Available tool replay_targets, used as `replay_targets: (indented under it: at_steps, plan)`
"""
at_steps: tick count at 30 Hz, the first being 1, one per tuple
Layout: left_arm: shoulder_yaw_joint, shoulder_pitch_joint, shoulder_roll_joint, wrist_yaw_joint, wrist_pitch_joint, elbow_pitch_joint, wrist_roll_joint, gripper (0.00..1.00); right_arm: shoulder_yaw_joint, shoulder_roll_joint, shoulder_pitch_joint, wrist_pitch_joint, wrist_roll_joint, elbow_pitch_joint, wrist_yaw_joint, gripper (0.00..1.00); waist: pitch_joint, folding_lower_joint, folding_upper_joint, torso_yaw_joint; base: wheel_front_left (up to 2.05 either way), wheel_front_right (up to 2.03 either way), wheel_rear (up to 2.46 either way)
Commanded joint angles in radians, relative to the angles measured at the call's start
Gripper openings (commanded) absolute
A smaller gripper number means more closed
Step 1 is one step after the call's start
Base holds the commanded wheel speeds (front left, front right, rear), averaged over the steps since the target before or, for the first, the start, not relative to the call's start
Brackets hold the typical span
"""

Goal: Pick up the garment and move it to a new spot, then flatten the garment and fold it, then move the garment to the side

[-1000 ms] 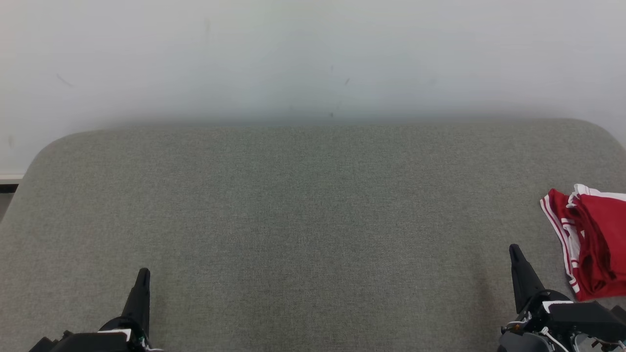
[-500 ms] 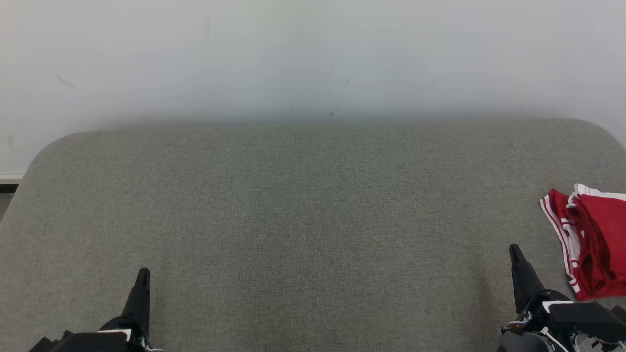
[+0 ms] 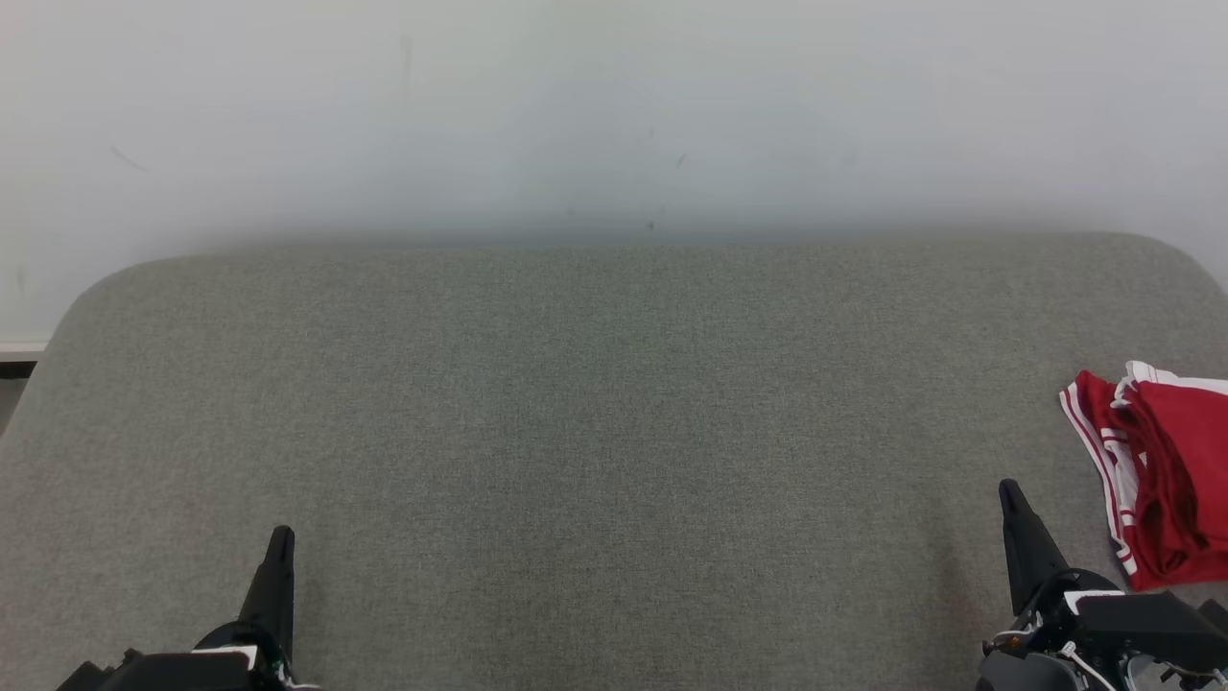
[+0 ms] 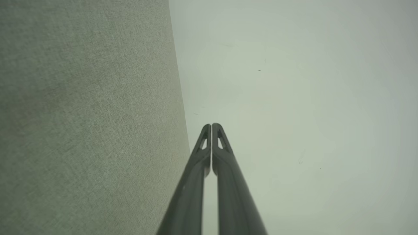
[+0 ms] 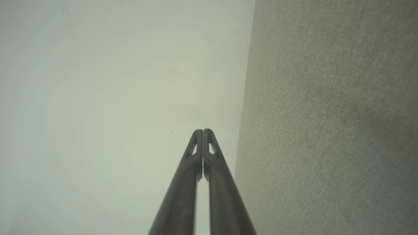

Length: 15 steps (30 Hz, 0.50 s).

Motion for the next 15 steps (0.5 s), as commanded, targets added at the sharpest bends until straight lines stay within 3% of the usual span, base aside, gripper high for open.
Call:
replay_targets:
  at_steps: [1, 15]
  plan:
    - [0.002, -0.007, 0.003, -0.004, 0.002, 0.000, -0.005, 0.00, -0.002, -0.001, -0.004, 0.003, 0.001, 0.000, 0.001, 0.00, 0.000, 0.0000, 0.0000, 0.000, 0.00, 0.00, 0.00]
    - [0.002, -0.007, 0.003, -0.004, 0.002, 0.000, -0.005, 0.00, -0.002, -0.001, -0.004, 0.002, 0.001, 0.000, 0.001, 0.00, 0.000, 0.0000, 0.0000, 0.000, 0.00, 0.00, 0.00]
